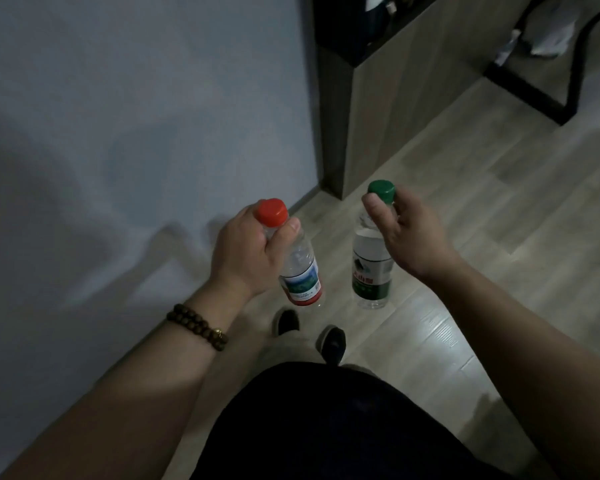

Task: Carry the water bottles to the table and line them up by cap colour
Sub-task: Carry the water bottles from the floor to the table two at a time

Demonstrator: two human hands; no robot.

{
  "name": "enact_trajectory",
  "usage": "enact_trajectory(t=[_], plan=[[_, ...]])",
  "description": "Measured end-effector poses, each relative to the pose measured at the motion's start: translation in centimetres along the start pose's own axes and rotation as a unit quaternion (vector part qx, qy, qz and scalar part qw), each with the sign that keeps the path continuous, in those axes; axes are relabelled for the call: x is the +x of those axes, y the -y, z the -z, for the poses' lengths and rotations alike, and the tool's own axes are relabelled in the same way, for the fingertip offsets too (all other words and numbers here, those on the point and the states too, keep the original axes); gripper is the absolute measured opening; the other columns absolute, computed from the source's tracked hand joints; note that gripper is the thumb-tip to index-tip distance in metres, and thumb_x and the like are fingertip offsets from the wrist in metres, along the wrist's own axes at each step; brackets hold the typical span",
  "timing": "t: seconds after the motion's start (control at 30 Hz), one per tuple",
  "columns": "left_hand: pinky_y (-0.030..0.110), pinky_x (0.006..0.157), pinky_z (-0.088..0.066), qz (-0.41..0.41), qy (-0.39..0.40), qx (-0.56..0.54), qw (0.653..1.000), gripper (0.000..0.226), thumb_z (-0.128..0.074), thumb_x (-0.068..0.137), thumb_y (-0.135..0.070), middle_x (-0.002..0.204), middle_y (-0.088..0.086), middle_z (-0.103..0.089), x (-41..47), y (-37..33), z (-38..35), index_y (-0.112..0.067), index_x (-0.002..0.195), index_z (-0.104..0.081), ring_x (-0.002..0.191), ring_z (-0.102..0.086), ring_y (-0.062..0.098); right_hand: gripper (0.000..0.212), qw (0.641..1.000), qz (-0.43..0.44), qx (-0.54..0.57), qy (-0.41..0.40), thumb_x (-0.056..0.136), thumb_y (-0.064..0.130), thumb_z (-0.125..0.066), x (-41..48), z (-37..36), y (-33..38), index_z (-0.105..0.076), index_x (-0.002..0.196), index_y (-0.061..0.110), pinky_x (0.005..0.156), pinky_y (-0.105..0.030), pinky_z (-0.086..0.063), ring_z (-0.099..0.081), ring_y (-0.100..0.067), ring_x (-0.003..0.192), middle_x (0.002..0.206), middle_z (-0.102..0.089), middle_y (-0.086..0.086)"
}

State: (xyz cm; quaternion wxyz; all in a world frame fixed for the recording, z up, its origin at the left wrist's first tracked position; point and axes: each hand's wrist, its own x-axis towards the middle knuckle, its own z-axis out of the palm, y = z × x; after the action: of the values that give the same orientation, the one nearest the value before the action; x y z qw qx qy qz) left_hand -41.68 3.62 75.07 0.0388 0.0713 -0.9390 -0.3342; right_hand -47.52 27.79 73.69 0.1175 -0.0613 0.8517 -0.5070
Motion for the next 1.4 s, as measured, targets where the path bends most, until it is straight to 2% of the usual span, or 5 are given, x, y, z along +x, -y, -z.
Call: enact_trajectory(t=[0.37,0.73,1.07,1.2,1.4], plan=[[0.03,0.062,-0.03,-0.117,0.046,-0.006,0.992,0.041,-0.045,0.089,-0.061,0.06,-0.013,-0.042,16.9,-14.8,-16.8,-0.033,0.06,-0.036,0.062,-0.048,0.021,0.042,0.999,-0.017,-0.028,-0.013,0.089,0.067,-0.044,11.0,19.4,-10.5,-0.06,0.094,0.029,0.063,-0.018,-0.045,-0.062,-0.002,0.077,0.085,-0.065,0.008],[0.044,0.059,-0.047,-0.069,0.08,-0.081,0.991,0.062,-0.046,0.081,-0.069,0.052,0.006,-0.053,31.8,-35.0,-30.1,-0.013,0.054,-0.047,0.061,-0.059,0.035,0.037,0.996,-0.028,-0.066,-0.051,0.098,0.061,-0.048,21.9,43.9,-16.2,-0.062,0.092,0.026,0.063,-0.01,-0.043,-0.063,0.005,0.074,0.08,-0.065,0.011],[0.039,0.056,-0.042,-0.037,0.026,-0.074,0.996,0.046,-0.049,0.083,-0.068,0.047,-0.006,-0.042,41.4,-51.2,-42.1,-0.028,0.06,-0.053,0.06,-0.056,0.033,0.047,0.997,0.01,-0.055,-0.054,0.092,0.066,-0.047,31.7,65.2,-25.1,-0.062,0.091,0.022,0.061,-0.006,-0.041,-0.064,0.004,0.08,0.082,-0.068,0.006],[0.029,0.054,-0.035,-0.02,0.012,-0.059,0.998,0.053,-0.044,0.083,-0.07,0.051,-0.009,-0.052,44.4,-59.0,-46.9,-0.024,0.058,-0.049,0.053,-0.054,0.009,0.039,0.998,0.021,-0.058,-0.032,0.1,0.056,-0.052,35.8,74.0,-27.8,-0.063,0.096,0.019,0.068,-0.021,-0.047,-0.065,-0.003,0.08,0.086,-0.069,0.004],[0.04,0.062,-0.049,-0.008,0.021,-0.07,0.997,0.042,-0.045,0.08,-0.07,0.053,-0.002,-0.056,51.8,-68.6,-53.4,-0.034,0.062,-0.058,0.061,-0.061,0.021,0.033,0.997,0.023,-0.065,-0.033,0.099,0.058,-0.051,42.7,85.0,-31.2,-0.059,0.086,0.029,0.063,-0.015,-0.042,-0.063,0.005,0.079,0.082,-0.068,0.009]])
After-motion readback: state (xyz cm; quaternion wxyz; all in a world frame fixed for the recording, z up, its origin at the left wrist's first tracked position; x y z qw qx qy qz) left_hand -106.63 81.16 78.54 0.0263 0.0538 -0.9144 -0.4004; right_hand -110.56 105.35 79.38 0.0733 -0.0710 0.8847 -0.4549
